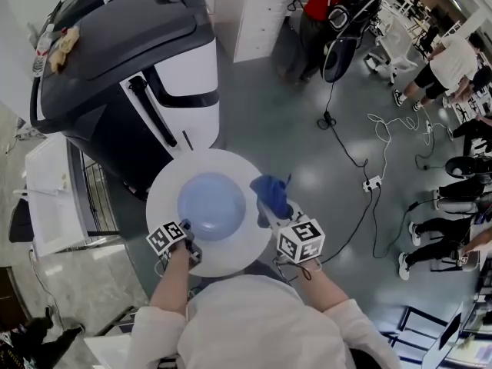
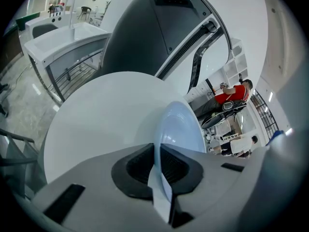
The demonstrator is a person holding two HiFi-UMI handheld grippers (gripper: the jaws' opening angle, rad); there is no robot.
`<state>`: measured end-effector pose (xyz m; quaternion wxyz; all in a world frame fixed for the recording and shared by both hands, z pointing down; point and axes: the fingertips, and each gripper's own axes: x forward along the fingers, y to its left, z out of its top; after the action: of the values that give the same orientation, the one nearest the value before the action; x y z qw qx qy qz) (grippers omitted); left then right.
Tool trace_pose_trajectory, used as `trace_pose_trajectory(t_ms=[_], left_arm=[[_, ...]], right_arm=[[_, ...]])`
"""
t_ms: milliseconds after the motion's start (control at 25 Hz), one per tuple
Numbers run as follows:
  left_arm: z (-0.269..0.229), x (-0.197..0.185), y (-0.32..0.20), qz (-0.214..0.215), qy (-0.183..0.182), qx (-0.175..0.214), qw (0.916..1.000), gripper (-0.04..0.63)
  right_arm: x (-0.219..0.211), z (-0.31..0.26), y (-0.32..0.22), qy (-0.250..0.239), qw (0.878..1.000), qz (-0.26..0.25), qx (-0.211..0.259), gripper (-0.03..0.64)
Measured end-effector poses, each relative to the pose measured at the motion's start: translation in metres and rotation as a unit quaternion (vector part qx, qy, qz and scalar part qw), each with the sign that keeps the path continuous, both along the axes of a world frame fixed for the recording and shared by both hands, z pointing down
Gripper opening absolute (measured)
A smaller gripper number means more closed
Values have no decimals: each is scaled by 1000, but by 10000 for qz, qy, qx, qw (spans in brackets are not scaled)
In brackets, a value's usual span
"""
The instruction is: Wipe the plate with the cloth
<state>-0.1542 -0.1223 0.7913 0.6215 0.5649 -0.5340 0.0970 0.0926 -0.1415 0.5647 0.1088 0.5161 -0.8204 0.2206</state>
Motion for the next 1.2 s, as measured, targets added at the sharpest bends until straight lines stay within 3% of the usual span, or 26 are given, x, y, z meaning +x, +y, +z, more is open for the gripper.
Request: trace_pose_trajectory(t_ms=[480,720,1200], left_arm=[[19,-4,3,113,-341,-383,9986,43],[19,1,3,188,-116,-334,9992,43],[7,-14,7,195,-395,-192,9988,44]], right_arm=[[-7,3,0,1,10000,-66,-36,86],[-9,5,1,-11,9999,-105,-50,86],[-13,4,0,-35,9997,-227,-28,86]])
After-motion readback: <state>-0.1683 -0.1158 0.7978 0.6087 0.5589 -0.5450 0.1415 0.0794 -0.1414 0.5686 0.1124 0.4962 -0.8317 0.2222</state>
